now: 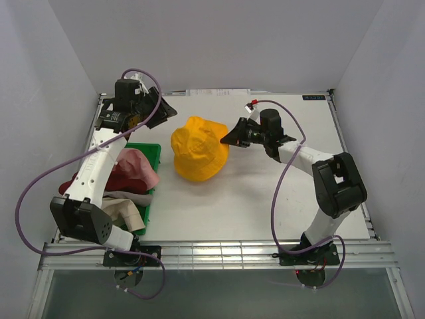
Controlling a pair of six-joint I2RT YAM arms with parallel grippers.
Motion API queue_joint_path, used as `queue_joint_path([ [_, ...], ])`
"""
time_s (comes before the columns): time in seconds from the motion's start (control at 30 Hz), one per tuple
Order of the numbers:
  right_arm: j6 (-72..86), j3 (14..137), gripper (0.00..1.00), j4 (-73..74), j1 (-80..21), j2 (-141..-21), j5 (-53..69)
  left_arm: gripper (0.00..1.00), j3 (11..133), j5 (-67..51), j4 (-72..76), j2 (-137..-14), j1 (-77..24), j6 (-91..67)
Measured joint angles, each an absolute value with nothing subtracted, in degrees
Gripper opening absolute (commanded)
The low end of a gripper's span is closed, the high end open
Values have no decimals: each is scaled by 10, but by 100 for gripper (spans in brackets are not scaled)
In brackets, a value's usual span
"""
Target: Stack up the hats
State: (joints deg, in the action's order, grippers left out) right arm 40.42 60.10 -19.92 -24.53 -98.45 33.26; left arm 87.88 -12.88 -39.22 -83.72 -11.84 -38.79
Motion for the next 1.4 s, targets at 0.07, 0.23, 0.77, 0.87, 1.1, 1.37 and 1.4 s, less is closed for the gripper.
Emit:
queue_joint_path([
  [0.07, 403, 601, 8, -201, -244, -990, 334, 62, 872, -111, -402, -827, -118, -388],
  [0.23, 401, 601, 8, -202, -242, -1006, 339, 67, 850, -38, -427, -782, -118, -390],
  [0.77, 409, 601, 61, -200, -228, -1011, 362, 80, 828, 219, -598, -727, -118, -487],
  [0.87, 416, 601, 61, -199, -226, -1006, 367, 80, 825, 249, -626, -734, -118, -514],
  [1.1, 423, 602, 63, -198, -218, -979, 377, 84, 814, 305, -670, -749, -118, -572],
  [1.37, 434, 602, 64, -198, -201, -954, 385, 84, 800, 341, -681, -799, -116, -605],
  [1.4, 435, 602, 64, -197, -199, -952, 386, 83, 799, 343, -682, -806, -114, -606],
])
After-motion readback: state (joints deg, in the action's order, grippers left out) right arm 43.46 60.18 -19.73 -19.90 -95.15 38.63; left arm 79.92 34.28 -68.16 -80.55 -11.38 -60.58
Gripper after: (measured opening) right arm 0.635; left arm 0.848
